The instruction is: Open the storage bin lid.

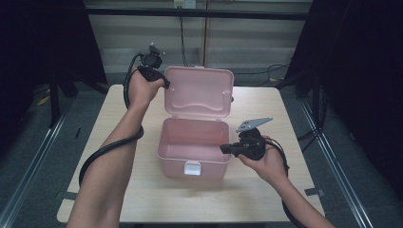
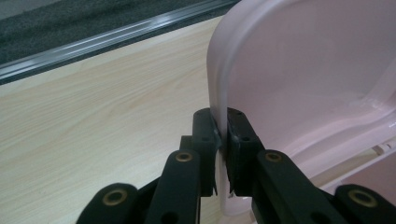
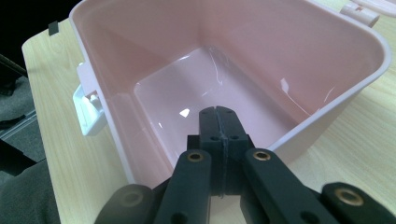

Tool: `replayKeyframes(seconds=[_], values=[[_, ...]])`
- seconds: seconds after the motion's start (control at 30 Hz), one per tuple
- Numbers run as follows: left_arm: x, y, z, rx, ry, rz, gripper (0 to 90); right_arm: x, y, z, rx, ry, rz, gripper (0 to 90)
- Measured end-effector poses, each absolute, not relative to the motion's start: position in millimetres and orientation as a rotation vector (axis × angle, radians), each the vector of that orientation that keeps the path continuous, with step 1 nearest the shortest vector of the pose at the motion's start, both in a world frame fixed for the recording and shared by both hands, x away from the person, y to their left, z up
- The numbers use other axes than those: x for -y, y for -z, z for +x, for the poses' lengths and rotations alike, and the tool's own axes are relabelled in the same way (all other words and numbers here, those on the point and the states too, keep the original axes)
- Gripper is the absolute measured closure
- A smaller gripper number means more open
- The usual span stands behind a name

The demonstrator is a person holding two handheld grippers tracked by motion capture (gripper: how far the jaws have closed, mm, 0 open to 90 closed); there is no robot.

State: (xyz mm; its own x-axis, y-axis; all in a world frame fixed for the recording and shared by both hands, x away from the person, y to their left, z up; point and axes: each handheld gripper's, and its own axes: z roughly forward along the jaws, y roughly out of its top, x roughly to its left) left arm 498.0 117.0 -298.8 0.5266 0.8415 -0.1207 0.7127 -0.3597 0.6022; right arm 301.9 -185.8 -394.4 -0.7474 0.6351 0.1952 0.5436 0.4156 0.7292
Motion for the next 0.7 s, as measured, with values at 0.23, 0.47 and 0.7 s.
replayKeyframes(seconds=[0.23, 0.47, 0.7], values=[[-114, 307, 505, -1.278, -0.292, 2.161, 82.7, 183, 395, 302, -2.556, -1.233, 1.060, 90.0], [-115, 320, 513, -1.318, -0.276, 2.133, 82.9, 183, 396, 303, -2.563, -1.235, 1.062, 90.0], [-115, 333, 519, -1.343, -0.261, 2.136, 83.0, 183, 395, 302, -2.564, -1.234, 1.063, 90.0]])
